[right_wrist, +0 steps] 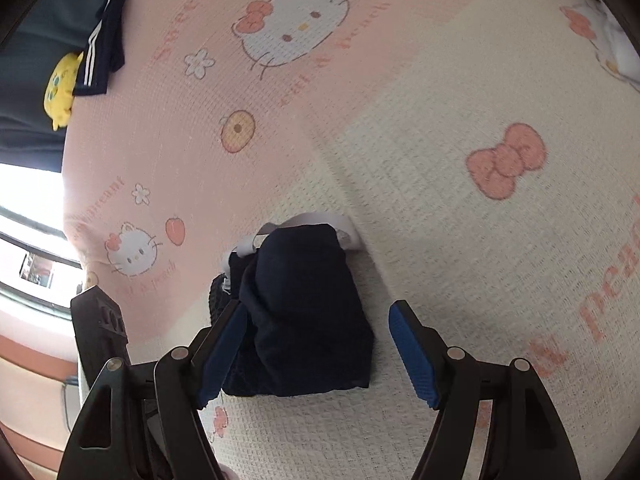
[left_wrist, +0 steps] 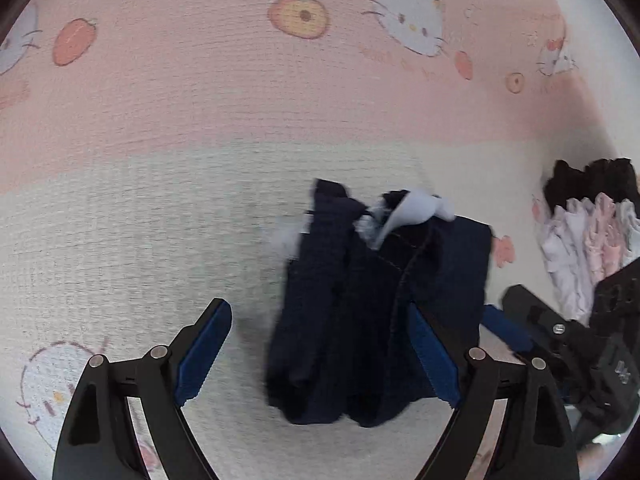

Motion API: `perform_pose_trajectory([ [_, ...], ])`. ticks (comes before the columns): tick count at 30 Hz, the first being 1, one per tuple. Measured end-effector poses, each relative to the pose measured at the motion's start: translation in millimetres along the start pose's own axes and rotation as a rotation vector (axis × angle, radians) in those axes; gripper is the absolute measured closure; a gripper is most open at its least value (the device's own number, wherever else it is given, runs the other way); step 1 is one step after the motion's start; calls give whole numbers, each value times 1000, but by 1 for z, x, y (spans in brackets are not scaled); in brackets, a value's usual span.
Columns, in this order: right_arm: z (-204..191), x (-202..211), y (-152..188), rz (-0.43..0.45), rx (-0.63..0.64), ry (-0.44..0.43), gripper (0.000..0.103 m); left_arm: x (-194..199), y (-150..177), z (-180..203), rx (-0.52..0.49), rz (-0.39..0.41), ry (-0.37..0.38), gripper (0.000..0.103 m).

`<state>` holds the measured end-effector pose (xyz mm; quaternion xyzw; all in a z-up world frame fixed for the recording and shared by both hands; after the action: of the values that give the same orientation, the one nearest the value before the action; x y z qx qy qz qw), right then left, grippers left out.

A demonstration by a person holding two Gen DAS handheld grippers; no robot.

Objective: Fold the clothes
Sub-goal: 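Grasp the folded navy pants bundle with both grippers from its sides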

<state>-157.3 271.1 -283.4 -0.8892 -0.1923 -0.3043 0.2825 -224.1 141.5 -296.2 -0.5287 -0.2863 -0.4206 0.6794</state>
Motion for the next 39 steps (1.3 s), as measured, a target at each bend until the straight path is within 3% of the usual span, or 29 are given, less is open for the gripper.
perform_pose_trajectory([
  [4, -4, -6, 3, -20, 27, 12, 30, -1, 4, -23, -39, 37, -76, 14],
  [12, -12, -15, 8, -52, 78, 30, 30, 1, 9, -35, -8, 41, -60, 15],
  [20, -18, -25, 4, -73, 62, -7, 30, 18, -13, -32, 212, 61, 186, 15],
  [24, -21, -31, 6, -89, 93, 18, 30, 10, -3, -36, 272, 50, 209, 16],
  [26, -22, -31, 8, -89, 101, 26, 30, 2, 5, -35, 290, 42, 196, 39],
  [27, -22, -31, 9, -88, 104, 29, 30, -3, 10, -35, 298, 31, 186, 58],
  [30, -22, -30, 11, -84, 113, 38, 30, -5, 9, -31, 326, 58, 200, 61],
  [39, -14, -42, 8, -90, 47, 5, 33, -5, 15, -33, 437, 38, 289, 63],
])
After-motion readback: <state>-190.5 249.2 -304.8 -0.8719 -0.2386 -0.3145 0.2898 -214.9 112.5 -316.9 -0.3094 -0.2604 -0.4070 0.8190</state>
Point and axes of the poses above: each gripper's, at about its wrist camera, not at the fingertips, and x roughly against the way its jaws point, z to its right, y to its underside, the point moved 3 cm from there along -x, roughly the way its jaws point, and after that the axes turned 11 degrees about z, right-handed, at the moved point
